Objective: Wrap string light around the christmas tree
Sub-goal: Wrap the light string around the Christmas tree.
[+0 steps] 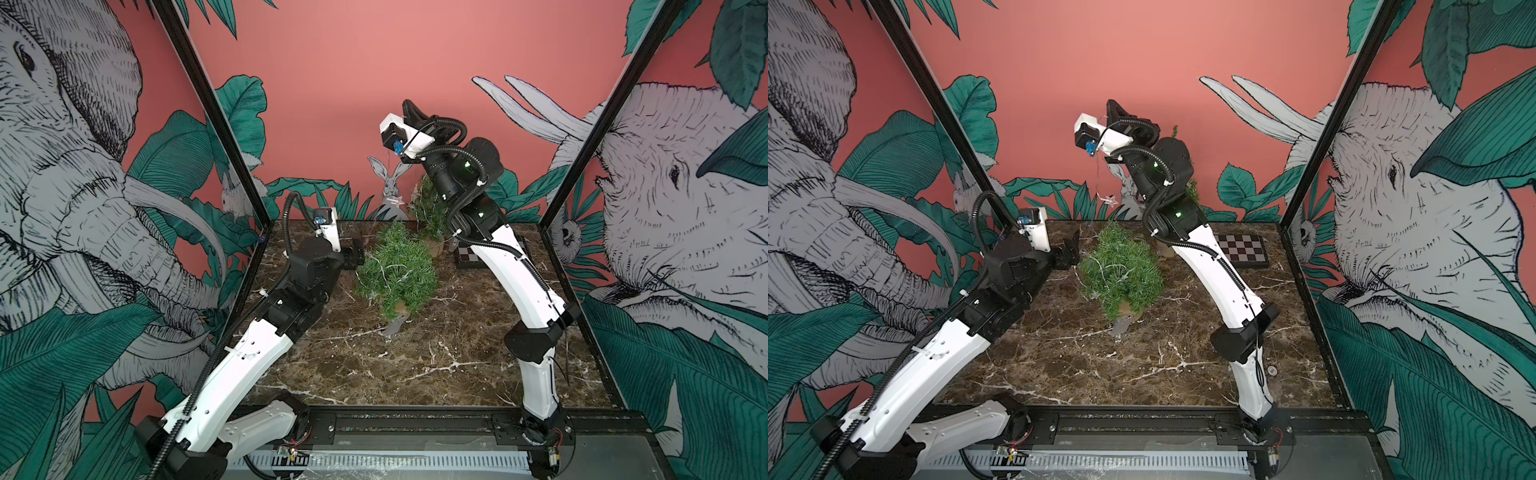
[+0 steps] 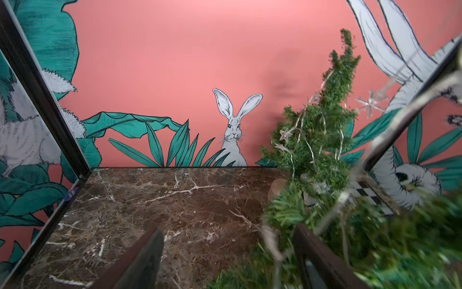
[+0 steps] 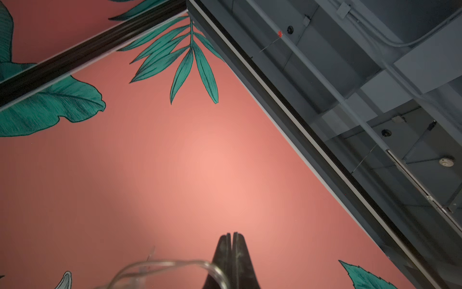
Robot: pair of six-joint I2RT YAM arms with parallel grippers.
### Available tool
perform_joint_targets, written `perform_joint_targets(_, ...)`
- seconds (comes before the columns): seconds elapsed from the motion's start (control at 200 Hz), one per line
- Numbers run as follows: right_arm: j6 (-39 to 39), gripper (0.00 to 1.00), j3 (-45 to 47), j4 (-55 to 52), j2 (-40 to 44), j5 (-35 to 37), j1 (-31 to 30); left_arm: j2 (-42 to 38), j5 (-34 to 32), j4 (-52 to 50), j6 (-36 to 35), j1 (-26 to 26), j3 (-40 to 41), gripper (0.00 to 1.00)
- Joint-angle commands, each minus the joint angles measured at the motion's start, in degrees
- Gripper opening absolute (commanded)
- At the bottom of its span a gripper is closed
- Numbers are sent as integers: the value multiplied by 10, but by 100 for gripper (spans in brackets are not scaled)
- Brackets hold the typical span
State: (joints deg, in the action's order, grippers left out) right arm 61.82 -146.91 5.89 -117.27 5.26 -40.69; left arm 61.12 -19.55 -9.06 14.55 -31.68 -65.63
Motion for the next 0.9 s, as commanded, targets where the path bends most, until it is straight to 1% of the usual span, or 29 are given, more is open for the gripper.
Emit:
perform_joint_targets(0.0,-29,0,14,9,-1,8,21,23,75,6,48,27,-28,83)
perform_joint_targets(0.15,-45,0,25,-28,5,23,43,67,137,20,93,67,-48,83)
perform_joint_targets(0.26,-54,0,20,-70,6,42,57,80,142,29,85,70,-61,83)
perform_joint_targets(0.335,-72,0,7,-124,4,51,66,79,141,21,73,72,-74,84)
perform_joint_targets(0.455,-132,0,-26,-243,-8,27,90,67,156,2,68,74,-86,85)
perform_joint_targets(0.515,-133,0,-23,-272,-10,42,94,55,172,-5,74,75,-86,86)
perform_joint_targets(0.61,-127,0,19,-289,7,74,95,26,183,-26,81,76,-83,86)
perform_joint_targets(0.685,-133,0,74,-288,40,74,98,-1,186,-44,81,75,-76,86)
perform_joint_targets(0.785,-151,0,140,-290,84,79,99,-33,195,-77,85,75,-69,83)
perform_joint_targets(0.845,-159,0,161,-308,102,93,99,-46,222,-95,86,76,-66,81)
perform_joint_targets(0.895,-161,0,176,-333,116,102,99,-57,258,-99,91,75,-59,80)
